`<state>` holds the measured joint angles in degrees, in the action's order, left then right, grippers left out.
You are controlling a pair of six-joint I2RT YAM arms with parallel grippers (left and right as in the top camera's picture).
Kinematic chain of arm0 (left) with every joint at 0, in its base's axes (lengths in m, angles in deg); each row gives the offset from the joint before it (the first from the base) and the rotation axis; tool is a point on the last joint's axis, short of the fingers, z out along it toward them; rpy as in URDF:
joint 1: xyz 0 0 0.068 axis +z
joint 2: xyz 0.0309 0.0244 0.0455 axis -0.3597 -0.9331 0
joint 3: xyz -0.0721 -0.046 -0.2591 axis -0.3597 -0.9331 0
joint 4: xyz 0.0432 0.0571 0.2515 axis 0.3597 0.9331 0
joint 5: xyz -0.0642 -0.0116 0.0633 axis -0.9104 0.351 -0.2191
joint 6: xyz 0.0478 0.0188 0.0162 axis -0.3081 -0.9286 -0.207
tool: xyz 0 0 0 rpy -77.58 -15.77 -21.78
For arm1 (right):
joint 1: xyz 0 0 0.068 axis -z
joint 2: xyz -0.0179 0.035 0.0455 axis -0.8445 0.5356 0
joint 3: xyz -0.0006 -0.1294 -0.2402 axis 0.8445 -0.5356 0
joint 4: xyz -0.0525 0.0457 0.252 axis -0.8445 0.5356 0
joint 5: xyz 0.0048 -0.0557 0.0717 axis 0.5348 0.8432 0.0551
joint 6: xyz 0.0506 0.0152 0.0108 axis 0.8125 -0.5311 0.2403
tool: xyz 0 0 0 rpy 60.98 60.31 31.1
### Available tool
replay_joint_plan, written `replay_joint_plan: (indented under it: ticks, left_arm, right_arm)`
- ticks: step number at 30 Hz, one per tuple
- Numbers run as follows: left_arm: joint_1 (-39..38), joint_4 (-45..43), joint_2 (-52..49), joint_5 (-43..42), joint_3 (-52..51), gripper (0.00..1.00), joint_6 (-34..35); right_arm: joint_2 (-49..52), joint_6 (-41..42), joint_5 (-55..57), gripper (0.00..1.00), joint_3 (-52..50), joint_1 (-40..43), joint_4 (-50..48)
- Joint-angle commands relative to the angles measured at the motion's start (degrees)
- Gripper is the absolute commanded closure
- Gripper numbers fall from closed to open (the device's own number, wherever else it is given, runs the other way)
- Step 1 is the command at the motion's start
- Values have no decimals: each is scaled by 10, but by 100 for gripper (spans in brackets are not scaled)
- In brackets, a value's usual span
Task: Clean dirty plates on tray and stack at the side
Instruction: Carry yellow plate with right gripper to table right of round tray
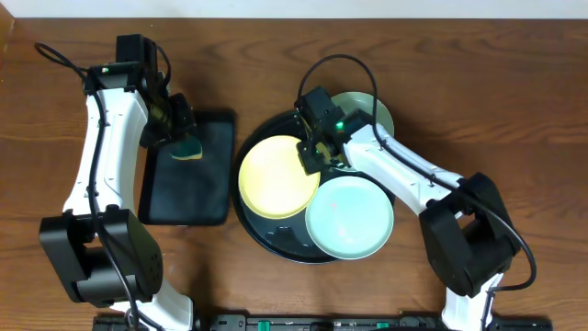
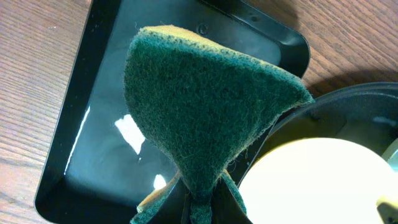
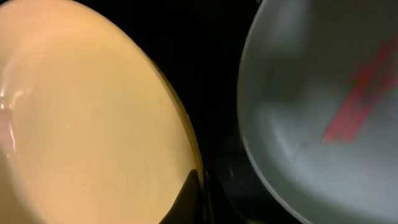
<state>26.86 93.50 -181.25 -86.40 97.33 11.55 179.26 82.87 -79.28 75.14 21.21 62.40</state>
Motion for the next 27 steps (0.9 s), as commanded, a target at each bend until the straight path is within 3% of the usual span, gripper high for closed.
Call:
replay_joint_plan:
  ticks: [1, 9, 18, 27]
  left_arm:
    - [-1, -1, 12, 5, 9, 93, -7]
    - [-1, -1, 12, 5, 8, 93, -8]
    - [-1, 2, 12, 5, 7, 93, -8]
    - [-1, 1, 12, 5, 3, 93, -8]
  right_arm:
    - [-45, 7, -3, 99, 27, 12, 29]
    - [-185, 31, 3, 99, 31, 128, 132]
    - [-245, 29, 66, 99, 29, 361, 288]
    - [-244, -10, 70, 99, -53, 539, 242]
